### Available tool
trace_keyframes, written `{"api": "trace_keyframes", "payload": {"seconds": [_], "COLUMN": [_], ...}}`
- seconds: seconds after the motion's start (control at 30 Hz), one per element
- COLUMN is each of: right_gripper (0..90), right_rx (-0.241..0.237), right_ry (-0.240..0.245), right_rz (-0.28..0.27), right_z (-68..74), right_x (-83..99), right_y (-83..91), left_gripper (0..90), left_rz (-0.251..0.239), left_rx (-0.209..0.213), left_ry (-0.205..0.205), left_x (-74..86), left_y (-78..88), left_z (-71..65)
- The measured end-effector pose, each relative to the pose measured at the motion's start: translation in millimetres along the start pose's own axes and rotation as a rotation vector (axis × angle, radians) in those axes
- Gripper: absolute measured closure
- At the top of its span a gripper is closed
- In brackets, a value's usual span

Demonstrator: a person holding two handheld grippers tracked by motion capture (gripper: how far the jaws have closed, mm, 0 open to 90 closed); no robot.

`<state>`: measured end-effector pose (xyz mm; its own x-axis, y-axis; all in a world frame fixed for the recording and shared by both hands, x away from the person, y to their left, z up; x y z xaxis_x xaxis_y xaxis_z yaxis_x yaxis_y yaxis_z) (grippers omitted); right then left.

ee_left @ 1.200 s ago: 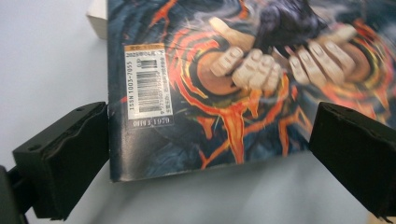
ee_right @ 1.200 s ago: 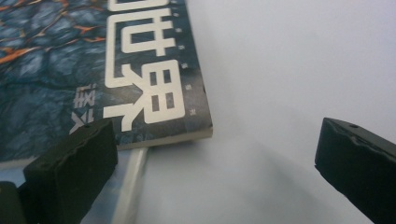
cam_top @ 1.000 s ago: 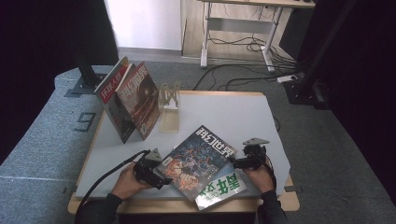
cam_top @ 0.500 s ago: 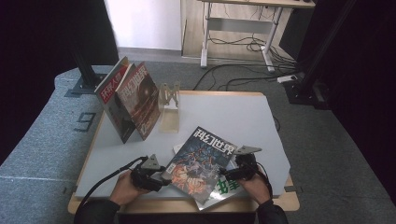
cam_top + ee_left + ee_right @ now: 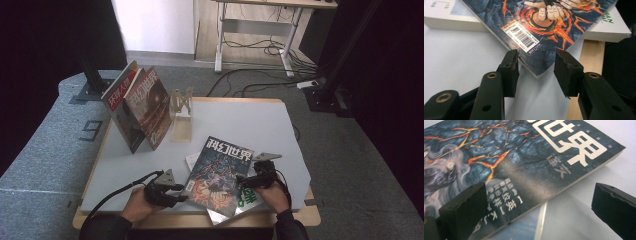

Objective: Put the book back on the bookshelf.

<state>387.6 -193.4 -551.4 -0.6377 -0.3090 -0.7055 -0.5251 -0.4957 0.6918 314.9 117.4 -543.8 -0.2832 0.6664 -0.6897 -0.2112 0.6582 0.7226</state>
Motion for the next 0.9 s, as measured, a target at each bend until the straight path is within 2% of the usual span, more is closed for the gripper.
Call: {"api": "trace_keyframes", "payload": {"seconds": [0.27, 0.47, 0.63, 0.8, 0.9], "right_gripper": [1.8, 8.7, 7.9, 7.3, 7.1], "right_rx": [0.004, -0.058, -0.057, -0.051, -0.050], "right_ry": [0.000, -0.011, -0.009, 0.006, 0.013], "right_rz": [0.002, 0.003, 0.006, 0.015, 0.019], "right_z": [-11.7, -14.1, -14.1, -11.3, -10.6], "right_x": [-13.7, -22.5, -29.4, -38.5, -42.6], "right_y": [-10.4, -18.4, -25.2, -33.7, -37.6], "left_gripper": [56.6, 55.4, 54.4, 46.1, 36.0], "left_rz": [-0.003, -0.004, -0.016, -0.018, -0.021], "left_rx": [0.036, 0.051, 0.050, 0.025, 0.003], "left_ry": [-0.032, -0.044, -0.060, -0.045, -0.030], "left_x": [-4.4, -6.0, -6.6, -7.7, -8.2], "left_y": [-5.2, -6.9, -7.7, -5.0, -2.2], "left_z": [-9.3, -11.9, -11.8, -4.9, 1.6]}}
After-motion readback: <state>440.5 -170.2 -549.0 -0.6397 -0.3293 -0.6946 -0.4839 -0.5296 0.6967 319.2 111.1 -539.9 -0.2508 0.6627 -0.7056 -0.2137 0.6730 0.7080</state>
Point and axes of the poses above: each handheld gripper's, and its own axes: y roughly backward along the jaws, x roughly out of its underside, z roughly to its left, the point moved 5 cm from there along -y, roughly forward along the jaws, and after that the axes turned 4 degrees about -y, right-handed, at the moved point
